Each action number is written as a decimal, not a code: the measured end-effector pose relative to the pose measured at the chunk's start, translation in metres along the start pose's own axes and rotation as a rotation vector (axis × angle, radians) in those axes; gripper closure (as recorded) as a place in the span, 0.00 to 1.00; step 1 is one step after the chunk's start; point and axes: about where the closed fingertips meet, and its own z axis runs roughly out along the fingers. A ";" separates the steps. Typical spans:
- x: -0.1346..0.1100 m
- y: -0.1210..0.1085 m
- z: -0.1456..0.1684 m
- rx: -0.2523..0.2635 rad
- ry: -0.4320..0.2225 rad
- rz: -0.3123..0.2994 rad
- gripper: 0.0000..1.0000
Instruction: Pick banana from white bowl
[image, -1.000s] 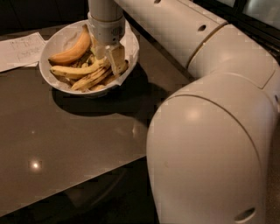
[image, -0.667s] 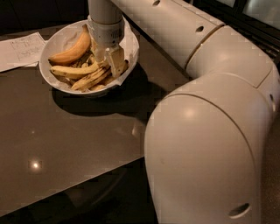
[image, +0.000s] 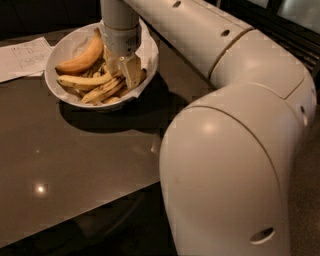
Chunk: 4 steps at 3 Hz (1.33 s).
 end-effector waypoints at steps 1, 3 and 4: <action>0.001 0.001 0.000 -0.005 -0.005 0.007 0.44; 0.001 0.017 0.002 -0.016 -0.041 0.056 0.42; 0.000 0.037 0.005 -0.025 -0.083 0.117 0.42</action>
Offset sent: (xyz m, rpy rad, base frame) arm -0.0455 -0.0493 -0.0331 -0.0062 0.1805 -0.1280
